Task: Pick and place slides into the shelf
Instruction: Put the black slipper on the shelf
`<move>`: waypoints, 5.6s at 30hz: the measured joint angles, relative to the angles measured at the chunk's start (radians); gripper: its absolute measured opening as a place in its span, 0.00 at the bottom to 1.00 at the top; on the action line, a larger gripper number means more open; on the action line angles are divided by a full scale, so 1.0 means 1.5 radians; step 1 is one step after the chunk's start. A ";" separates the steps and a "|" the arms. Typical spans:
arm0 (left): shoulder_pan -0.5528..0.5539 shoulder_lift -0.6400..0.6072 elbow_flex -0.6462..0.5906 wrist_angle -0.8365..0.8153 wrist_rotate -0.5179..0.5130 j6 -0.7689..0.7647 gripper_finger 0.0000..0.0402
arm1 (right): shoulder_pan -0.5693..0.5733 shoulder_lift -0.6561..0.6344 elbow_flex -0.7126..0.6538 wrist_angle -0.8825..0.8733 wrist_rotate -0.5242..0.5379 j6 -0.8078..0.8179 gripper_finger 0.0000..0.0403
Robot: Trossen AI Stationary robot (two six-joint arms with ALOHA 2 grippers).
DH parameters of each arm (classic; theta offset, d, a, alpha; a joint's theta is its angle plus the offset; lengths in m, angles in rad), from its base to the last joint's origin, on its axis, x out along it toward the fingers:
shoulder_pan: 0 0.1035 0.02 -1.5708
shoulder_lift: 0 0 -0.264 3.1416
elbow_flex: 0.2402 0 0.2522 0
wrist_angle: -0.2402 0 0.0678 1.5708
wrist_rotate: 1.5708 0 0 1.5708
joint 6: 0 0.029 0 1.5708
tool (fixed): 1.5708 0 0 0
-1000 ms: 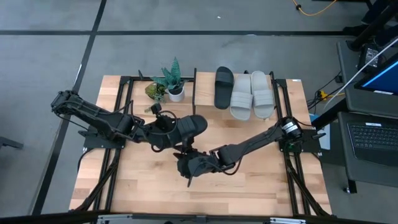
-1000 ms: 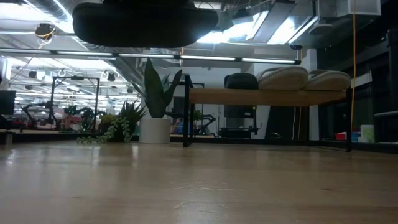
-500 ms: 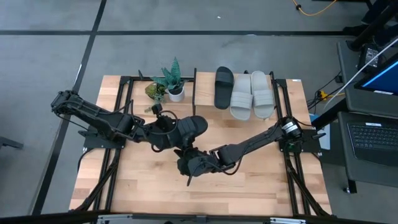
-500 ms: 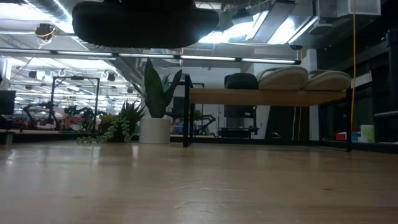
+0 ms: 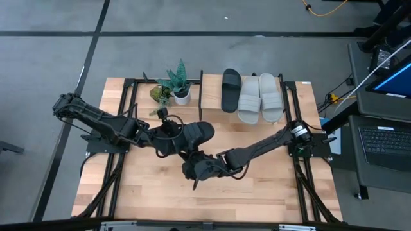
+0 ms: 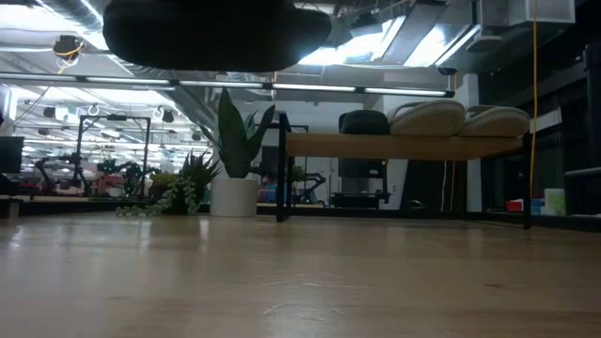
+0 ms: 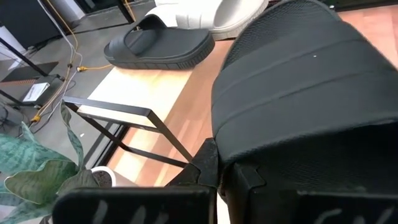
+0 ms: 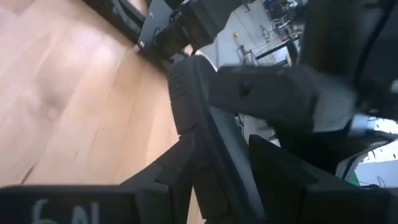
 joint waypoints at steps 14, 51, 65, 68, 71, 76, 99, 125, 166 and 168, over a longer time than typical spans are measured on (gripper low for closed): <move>-0.002 0.000 0.000 -0.001 0.008 0.002 0.00 | -0.014 -0.001 0.000 -0.074 -0.007 0.038 0.32; -0.015 -0.039 0.000 0.004 0.037 0.021 0.00 | -0.015 -0.002 0.002 -0.226 -0.001 0.108 0.01; -0.015 -0.040 0.000 0.004 0.033 0.029 0.00 | -0.012 -0.002 0.000 -0.198 -0.003 0.157 0.07; -0.015 -0.040 0.000 0.005 0.030 0.029 0.00 | -0.008 -0.001 0.000 -0.168 -0.003 0.173 0.11; -0.015 -0.040 0.000 0.006 0.031 0.030 0.00 | 0.002 -0.001 0.000 -0.128 -0.003 0.171 0.15; -0.016 -0.040 0.000 0.006 0.033 0.030 0.00 | 0.021 -0.001 0.000 -0.079 -0.001 0.158 0.20; -0.015 -0.041 0.001 0.006 0.021 0.032 0.00 | 0.081 0.001 -0.001 0.177 0.204 0.047 0.22; -0.014 -0.040 0.001 0.002 0.016 0.037 0.00 | 0.020 0.000 0.000 0.065 0.293 0.229 0.64; -0.081 -0.040 0.000 -0.001 0.018 -0.004 0.00 | 0.045 0.000 0.000 0.062 0.423 0.120 0.33; -0.081 -0.040 0.000 0.000 0.019 -0.010 0.00 | 0.044 0.000 0.001 0.062 0.423 0.121 0.33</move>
